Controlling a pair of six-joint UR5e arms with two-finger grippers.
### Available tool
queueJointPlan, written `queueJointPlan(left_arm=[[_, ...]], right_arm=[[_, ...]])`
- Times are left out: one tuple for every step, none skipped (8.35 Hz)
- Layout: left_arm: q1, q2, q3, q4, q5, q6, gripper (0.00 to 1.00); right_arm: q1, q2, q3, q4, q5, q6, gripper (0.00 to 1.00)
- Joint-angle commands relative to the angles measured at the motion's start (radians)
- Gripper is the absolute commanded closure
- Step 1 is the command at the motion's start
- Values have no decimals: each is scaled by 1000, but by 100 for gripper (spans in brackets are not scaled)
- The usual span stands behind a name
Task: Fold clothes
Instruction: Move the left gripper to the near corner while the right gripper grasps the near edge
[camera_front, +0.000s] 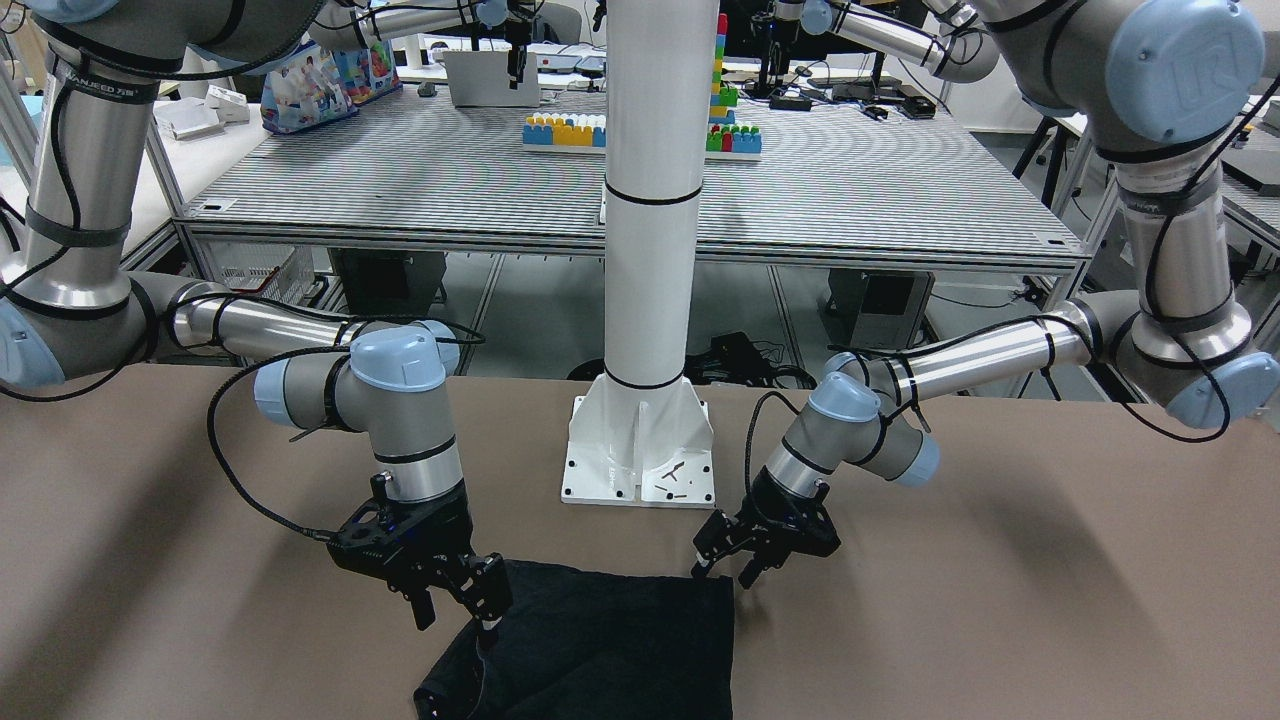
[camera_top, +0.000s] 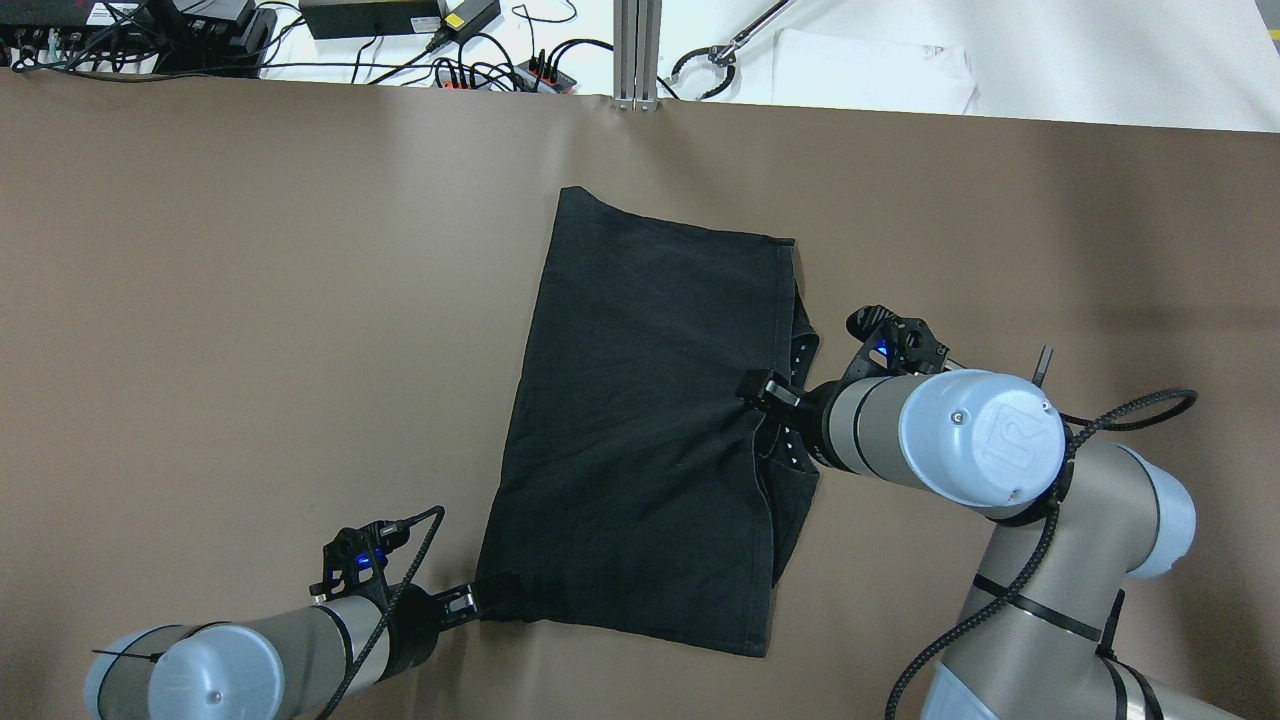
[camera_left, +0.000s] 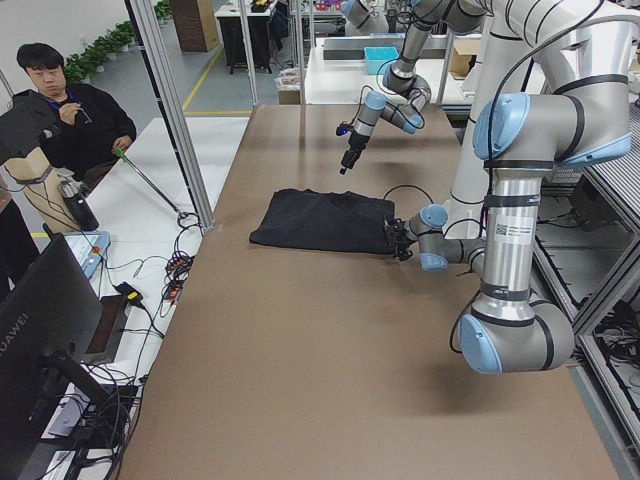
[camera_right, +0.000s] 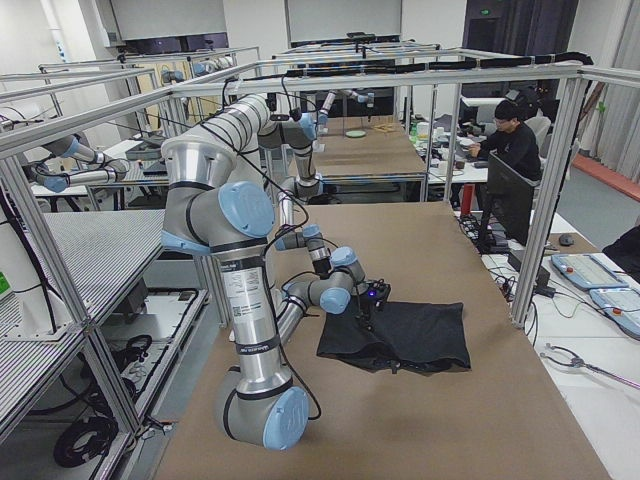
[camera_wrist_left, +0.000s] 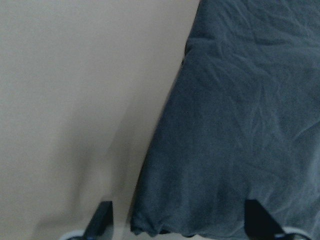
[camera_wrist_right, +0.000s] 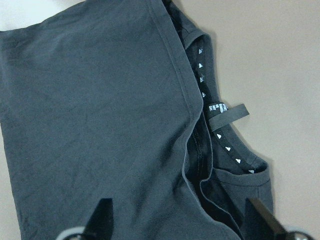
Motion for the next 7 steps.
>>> queueJointPlan(left_arm=[[1,-13,5,0,3,-9,37],[1,-15,18,0,3,-9,36],[1,-15,24,0,3,-9,36],[1,-16,24,0,3,-9,36],[1,-16,25,0,4,-9,36],[1,-16,24,0,3,-9,44],[-1,-16,24,0,1,-9,69]], right_arm=[[0,0,0,0,0,0,7],[0,0,0,0,0,0,7],[0,0,0,0,-2,0,7],[0,0,0,0,-2,0,7],[0,0,0,0,0,0,7],[0,0,0,0,0,0,7],[0,-2,0,0,0,0,7]])
